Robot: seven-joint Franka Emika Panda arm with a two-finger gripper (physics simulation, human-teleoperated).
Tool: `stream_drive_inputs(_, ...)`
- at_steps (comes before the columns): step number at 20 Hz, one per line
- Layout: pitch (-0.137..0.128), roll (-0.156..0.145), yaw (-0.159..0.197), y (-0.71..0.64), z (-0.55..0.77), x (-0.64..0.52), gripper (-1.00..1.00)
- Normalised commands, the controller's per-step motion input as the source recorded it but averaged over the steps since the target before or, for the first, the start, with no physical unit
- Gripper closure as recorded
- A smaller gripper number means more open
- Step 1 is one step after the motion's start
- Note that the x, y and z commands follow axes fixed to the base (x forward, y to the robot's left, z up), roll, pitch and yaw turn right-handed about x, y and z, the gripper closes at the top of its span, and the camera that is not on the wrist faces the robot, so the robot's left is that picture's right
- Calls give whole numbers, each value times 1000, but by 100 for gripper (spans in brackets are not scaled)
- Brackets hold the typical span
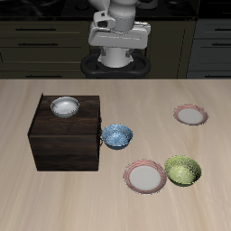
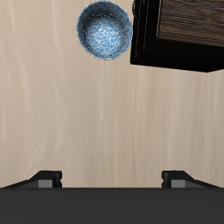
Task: Stack the blue bowl on the green bowl
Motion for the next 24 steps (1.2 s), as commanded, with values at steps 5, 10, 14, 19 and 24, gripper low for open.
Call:
stream_drive_inputs(5, -6, 2, 2, 11, -3, 18, -100)
stream_drive_inputs(10, -5, 112, -19, 90, 47, 31, -100)
stream_drive_inputs(14, 7, 146, -67, 25, 68, 108, -100)
stream_drive_inputs(19, -39, 45, 1, 50, 49, 52, -100)
stream_drive_inputs(24, -5, -19, -14, 23, -5, 130, -100)
